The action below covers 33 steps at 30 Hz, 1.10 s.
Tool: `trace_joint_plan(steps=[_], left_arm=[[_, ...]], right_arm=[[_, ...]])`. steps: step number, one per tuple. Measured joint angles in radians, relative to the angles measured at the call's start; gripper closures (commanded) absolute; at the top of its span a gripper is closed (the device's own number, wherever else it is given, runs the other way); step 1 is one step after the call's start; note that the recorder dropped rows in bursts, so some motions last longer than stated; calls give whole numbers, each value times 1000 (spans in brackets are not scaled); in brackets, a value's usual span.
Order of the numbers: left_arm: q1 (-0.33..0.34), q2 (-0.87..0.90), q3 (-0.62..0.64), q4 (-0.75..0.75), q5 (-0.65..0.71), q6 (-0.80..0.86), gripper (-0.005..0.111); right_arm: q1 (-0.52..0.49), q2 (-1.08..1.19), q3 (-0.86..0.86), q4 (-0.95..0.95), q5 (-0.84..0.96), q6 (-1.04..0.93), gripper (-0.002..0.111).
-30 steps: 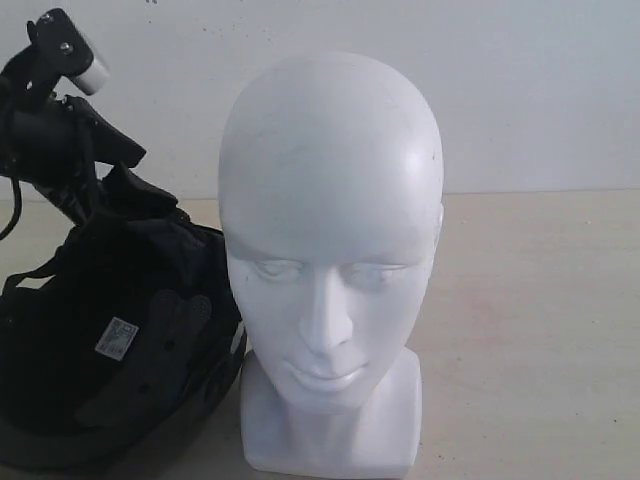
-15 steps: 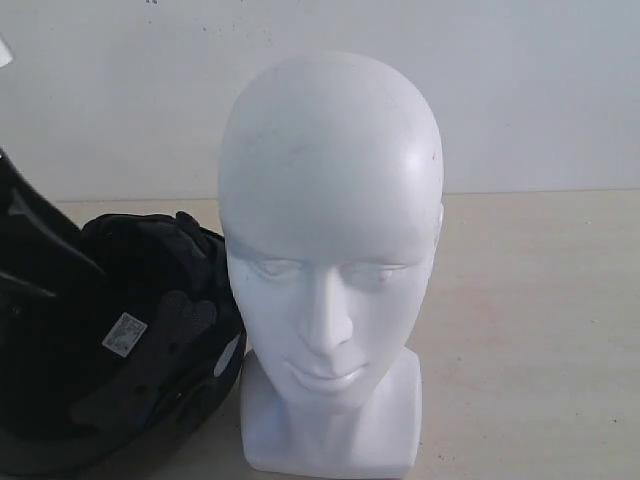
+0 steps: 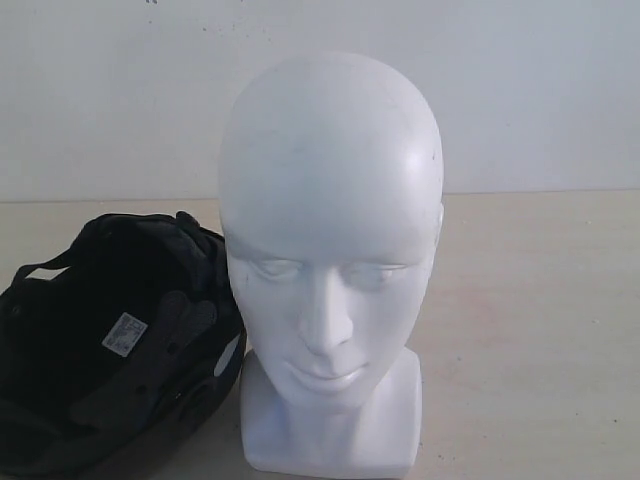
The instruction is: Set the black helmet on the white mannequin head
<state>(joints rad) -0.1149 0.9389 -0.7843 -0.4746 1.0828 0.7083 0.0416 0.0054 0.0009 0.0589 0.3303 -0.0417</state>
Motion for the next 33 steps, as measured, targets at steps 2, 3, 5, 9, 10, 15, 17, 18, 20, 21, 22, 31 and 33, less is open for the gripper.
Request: trace_joint_plan(steps=[2, 3, 5, 9, 10, 15, 17, 18, 20, 21, 22, 31, 33], left_arm=[[-16, -9, 44, -13, -48, -5, 39], [-24, -12, 66, -16, -76, -8, 39], [-39, -13, 110, -16, -130, -9, 39], [-73, -13, 154, -20, -218, -12, 39], [-87, -13, 159, -22, -245, -17, 39], [-131, -13, 164, -24, -320, -50, 39], [-151, -13, 164, -17, -338, -80, 39], [-159, -11, 164, -17, -341, -103, 39], [-187, -9, 164, -12, -343, -176, 47], [-210, -9, 164, -12, -339, -221, 50], [-224, -9, 164, -12, -338, -250, 55], [-247, 20, 164, -22, -449, -175, 30], [-247, 70, 164, 18, -436, -193, 30]], right_arm=[[0, 0, 0, 0, 0, 0, 109], [0, 0, 0, 0, 0, 0, 109], [0, 0, 0, 0, 0, 0, 109], [0, 0, 0, 0, 0, 0, 109], [0, 0, 0, 0, 0, 0, 109], [0, 0, 0, 0, 0, 0, 109], [0, 0, 0, 0, 0, 0, 109], [0, 0, 0, 0, 0, 0, 109], [0, 0, 0, 0, 0, 0, 109], [0, 0, 0, 0, 0, 0, 109], [0, 0, 0, 0, 0, 0, 109], [0, 0, 0, 0, 0, 0, 109], [0, 0, 0, 0, 0, 0, 109]])
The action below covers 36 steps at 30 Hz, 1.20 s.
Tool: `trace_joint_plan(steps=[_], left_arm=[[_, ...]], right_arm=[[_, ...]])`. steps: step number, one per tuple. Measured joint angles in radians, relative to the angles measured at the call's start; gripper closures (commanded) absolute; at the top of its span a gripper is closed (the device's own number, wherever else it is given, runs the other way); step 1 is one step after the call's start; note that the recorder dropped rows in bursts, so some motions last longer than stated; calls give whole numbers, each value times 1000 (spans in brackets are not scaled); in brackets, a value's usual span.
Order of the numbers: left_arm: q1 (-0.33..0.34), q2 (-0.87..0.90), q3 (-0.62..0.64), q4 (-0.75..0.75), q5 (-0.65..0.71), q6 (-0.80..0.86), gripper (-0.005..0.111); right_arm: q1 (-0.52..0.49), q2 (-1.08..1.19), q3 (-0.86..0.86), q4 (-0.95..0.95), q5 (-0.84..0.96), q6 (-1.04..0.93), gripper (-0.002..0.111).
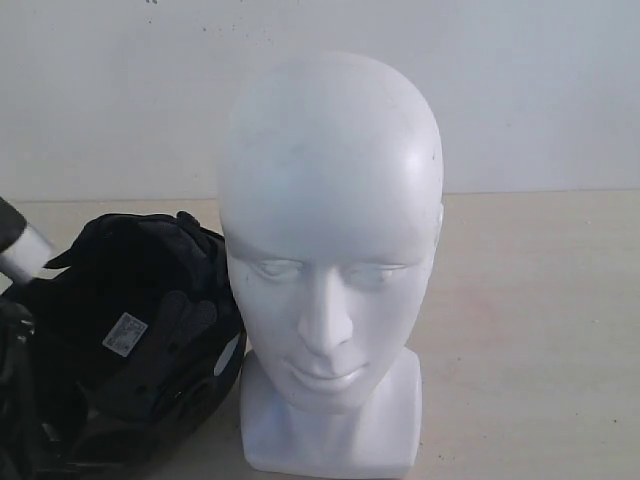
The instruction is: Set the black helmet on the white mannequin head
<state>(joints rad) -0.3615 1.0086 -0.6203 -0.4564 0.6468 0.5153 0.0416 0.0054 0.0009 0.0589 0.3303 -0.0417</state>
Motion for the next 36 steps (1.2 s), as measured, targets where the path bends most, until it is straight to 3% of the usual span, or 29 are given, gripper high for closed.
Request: trace_joint_plan(steps=[7, 36], left_arm=[[0, 119, 0, 53, -38, -25, 30], [0, 337, 0, 71, -255, -29, 32]], right_arm=[[0, 0, 0, 0, 0, 0, 109], [0, 0, 0, 0, 0, 0, 109]])
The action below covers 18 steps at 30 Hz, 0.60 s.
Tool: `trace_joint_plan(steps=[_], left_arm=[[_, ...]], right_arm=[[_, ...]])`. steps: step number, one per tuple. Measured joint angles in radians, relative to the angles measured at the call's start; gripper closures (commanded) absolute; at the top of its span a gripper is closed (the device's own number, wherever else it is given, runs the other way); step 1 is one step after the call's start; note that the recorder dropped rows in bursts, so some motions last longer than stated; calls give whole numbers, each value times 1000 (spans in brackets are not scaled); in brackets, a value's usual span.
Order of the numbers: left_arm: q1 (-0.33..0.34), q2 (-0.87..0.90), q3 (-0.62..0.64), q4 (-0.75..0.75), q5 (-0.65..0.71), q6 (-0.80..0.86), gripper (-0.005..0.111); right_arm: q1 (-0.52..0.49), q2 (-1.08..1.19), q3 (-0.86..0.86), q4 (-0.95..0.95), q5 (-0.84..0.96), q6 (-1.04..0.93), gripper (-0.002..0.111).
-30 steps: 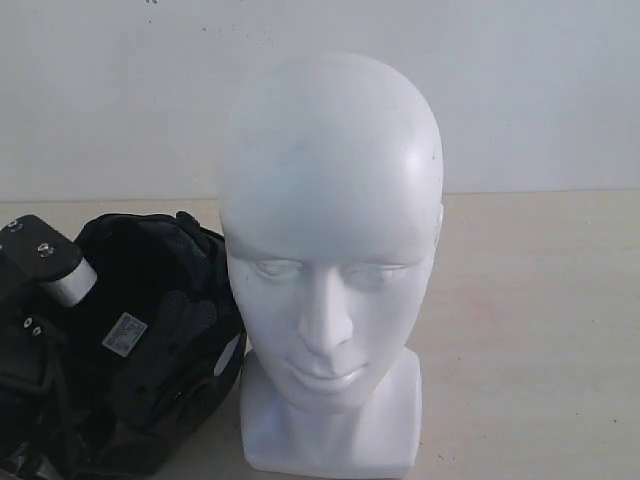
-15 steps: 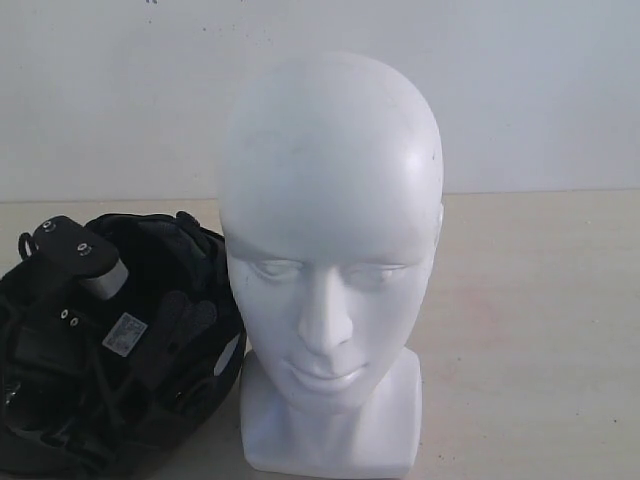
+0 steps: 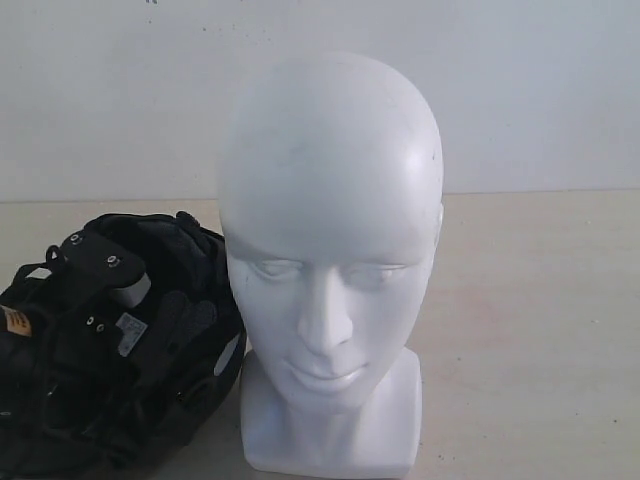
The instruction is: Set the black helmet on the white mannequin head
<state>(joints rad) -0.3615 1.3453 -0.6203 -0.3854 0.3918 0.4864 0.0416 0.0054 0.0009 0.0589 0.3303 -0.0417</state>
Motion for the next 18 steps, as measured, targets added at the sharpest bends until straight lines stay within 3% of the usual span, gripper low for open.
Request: trace_joint_plan(steps=[17, 18], left_arm=[[-5, 141, 0, 8, -118, 2, 40], [-5, 143, 0, 8, -123, 2, 49]], right_arm=[[0, 0, 0, 0, 0, 0, 109], [0, 0, 0, 0, 0, 0, 109]])
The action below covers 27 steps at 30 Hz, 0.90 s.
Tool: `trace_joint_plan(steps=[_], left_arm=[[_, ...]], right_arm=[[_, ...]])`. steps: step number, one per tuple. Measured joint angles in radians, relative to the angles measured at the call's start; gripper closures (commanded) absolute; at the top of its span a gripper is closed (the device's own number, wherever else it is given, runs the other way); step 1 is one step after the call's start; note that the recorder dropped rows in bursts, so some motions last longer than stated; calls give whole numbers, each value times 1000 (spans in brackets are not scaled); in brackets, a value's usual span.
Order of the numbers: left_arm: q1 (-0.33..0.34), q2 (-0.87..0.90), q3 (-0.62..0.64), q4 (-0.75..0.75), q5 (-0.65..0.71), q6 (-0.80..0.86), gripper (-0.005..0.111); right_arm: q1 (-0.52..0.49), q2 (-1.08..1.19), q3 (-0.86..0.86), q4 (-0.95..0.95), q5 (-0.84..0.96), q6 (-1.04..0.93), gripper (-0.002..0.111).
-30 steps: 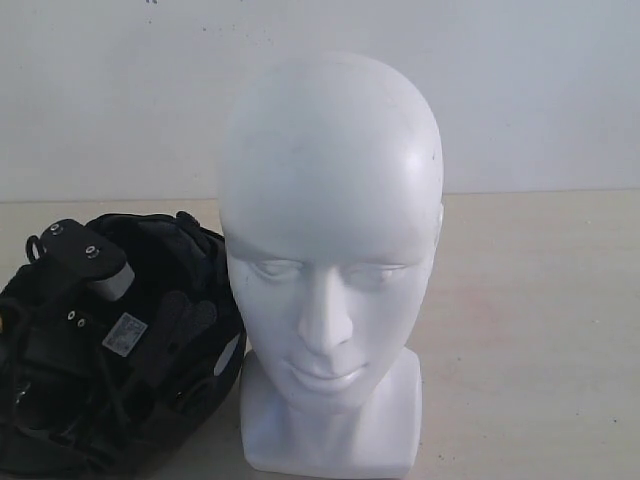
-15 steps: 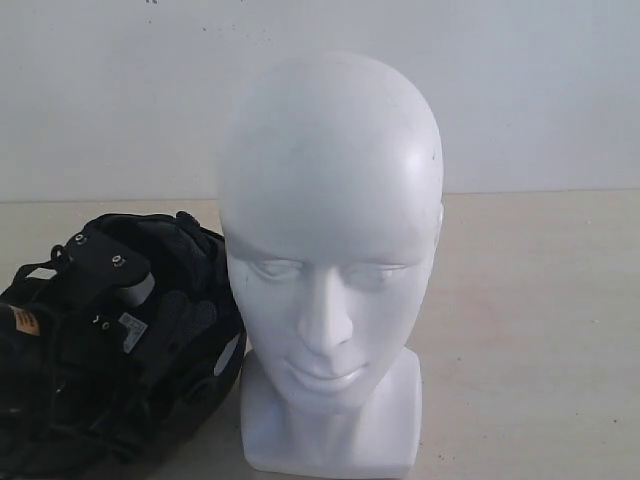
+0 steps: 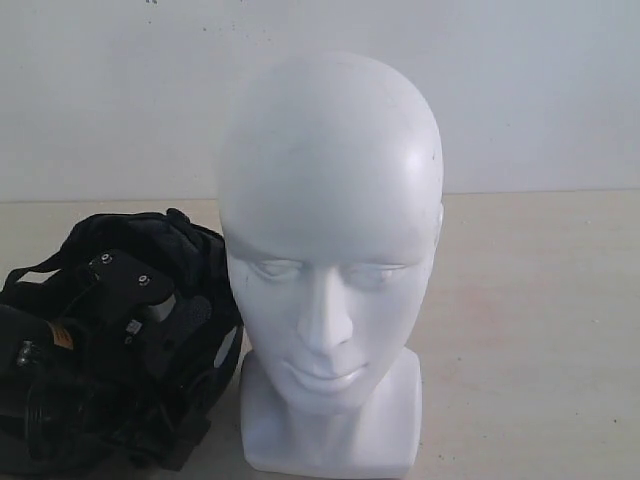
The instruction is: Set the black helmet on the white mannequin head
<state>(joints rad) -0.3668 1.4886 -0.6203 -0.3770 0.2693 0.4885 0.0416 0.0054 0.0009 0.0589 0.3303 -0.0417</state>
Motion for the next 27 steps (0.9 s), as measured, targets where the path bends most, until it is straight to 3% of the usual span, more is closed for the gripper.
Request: trace_joint_plan(steps=[3, 11, 27], left_arm=[[-1, 0, 0, 3, -7, 2, 102], [-1, -6, 0, 18, -15, -2, 102], [-1, -291, 7, -41, 202, -148, 102]], right_arm=[[0, 0, 0, 0, 0, 0, 109], [0, 0, 0, 0, 0, 0, 109], [0, 0, 0, 0, 0, 0, 109]])
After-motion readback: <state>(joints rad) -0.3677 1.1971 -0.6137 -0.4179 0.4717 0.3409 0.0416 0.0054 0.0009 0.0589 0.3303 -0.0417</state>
